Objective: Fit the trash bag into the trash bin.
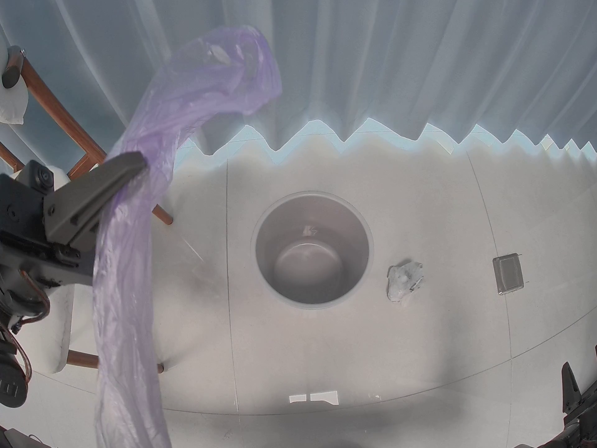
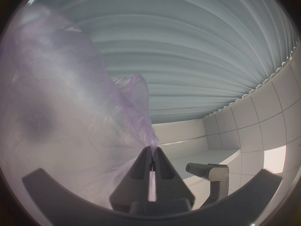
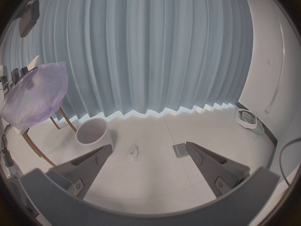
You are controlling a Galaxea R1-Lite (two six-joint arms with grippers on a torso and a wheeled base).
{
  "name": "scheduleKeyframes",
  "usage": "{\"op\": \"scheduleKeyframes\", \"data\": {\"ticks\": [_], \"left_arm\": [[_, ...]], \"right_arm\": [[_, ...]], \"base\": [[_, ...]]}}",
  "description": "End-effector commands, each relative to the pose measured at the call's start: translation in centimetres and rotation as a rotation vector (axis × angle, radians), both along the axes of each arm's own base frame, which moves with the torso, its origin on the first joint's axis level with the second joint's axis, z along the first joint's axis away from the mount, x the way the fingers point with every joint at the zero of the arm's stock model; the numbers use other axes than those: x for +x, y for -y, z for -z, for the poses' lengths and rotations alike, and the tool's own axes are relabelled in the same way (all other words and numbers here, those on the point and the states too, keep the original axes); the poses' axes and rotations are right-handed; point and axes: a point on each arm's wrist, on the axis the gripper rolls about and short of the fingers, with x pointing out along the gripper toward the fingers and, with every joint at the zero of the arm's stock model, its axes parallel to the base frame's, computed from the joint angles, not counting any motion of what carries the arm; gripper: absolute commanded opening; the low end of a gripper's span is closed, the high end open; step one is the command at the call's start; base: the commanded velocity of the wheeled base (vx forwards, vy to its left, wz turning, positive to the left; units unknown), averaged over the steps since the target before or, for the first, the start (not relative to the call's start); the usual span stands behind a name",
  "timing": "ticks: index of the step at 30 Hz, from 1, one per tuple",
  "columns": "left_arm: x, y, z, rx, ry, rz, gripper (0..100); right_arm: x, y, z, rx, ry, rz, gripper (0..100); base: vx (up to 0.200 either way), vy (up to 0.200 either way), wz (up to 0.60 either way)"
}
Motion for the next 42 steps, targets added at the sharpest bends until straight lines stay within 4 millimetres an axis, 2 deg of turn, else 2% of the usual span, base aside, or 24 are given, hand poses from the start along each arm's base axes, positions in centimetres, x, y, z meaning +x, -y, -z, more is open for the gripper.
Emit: {"op": "scheduleKeyframes", "data": {"ticks": [1, 14, 18, 20, 27, 32, 39, 42], "left_arm": [[1.8, 0.9, -0.8, -0.006, 0.014, 0.003, 0], [4.3, 0.7, -0.4, 0.010, -0.009, -0.056, 0], [6.4, -0.1, -0.2, 0.031, -0.010, -0.096, 0], [6.7, -0.7, -0.2, 0.063, 0.003, -0.080, 0], [6.6, -1.2, -0.3, 0.123, 0.036, -0.014, 0], [6.7, -1.2, -0.9, 0.120, 0.056, -0.011, 0], [6.3, -1.0, -0.5, 0.123, 0.042, 0.001, 0], [6.0, -1.1, -0.5, 0.123, 0.042, 0.003, 0]], "right_arm": [[0.0, 0.0, 0.5, 0.001, -0.003, 0.000, 100], [0.0, 0.0, 0.5, 0.001, -0.003, 0.000, 100], [0.0, 0.0, 0.5, 0.001, -0.003, 0.000, 100], [0.0, 0.0, 0.5, 0.001, -0.003, 0.000, 100], [0.0, 0.0, 0.5, 0.001, -0.003, 0.000, 100], [0.0, 0.0, 0.5, 0.001, -0.003, 0.000, 100], [0.0, 0.0, 0.5, 0.001, -0.003, 0.000, 100], [0.0, 0.0, 0.5, 0.001, -0.003, 0.000, 100]], "base": [[0.000, 0.000, 0.00], [0.000, 0.000, 0.00], [0.000, 0.000, 0.00], [0.000, 0.000, 0.00], [0.000, 0.000, 0.00], [0.200, -0.200, 0.00], [0.200, -0.200, 0.00], [0.200, 0.000, 0.00]]}}
